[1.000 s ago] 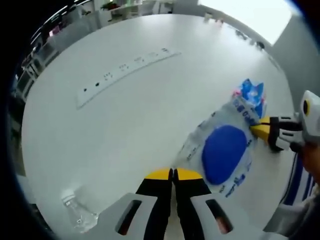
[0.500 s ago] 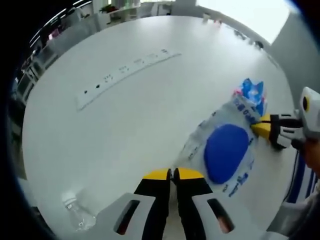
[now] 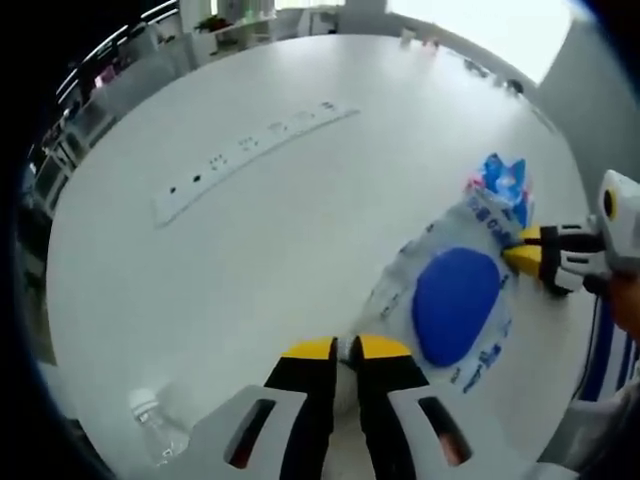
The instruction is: Arrange the tabletop items into an orderly group along one side of the table until the central work area is clear of visible clutter.
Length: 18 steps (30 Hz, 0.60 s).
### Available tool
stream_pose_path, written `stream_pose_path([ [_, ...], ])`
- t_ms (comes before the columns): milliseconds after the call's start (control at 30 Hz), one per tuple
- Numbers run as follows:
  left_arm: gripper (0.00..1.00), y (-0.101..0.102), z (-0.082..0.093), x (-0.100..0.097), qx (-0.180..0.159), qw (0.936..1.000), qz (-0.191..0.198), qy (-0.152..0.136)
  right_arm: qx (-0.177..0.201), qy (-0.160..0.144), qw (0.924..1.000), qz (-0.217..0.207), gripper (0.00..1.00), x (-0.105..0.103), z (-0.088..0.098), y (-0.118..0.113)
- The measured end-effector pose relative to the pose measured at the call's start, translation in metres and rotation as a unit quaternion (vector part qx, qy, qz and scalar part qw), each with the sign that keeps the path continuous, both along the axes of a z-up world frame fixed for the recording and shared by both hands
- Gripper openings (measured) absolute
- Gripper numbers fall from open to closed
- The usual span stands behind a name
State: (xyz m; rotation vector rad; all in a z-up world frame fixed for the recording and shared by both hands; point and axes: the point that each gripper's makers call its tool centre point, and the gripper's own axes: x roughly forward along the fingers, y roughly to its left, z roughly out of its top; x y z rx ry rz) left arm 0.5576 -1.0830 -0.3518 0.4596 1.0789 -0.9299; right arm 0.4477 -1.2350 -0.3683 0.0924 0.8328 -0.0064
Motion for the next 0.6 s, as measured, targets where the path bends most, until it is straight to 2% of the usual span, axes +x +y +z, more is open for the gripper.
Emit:
stream_pose_path([
  [267, 0.05, 0.0009, 0.0008, -0.0007, -0.004, 1.0, 0.0, 0.001, -0.001, -0.002, 1.0, -0.002, 0.05, -0.0006, -0.0014, 0.0005],
  [600, 0.12, 0.0016, 0.0015, 0.0013, -0.003, 1.0, -0.003, -0.009, -0.006, -0.002, 1.0, 0.002, 0.1, -0.0017, -0.0003, -0.0013],
])
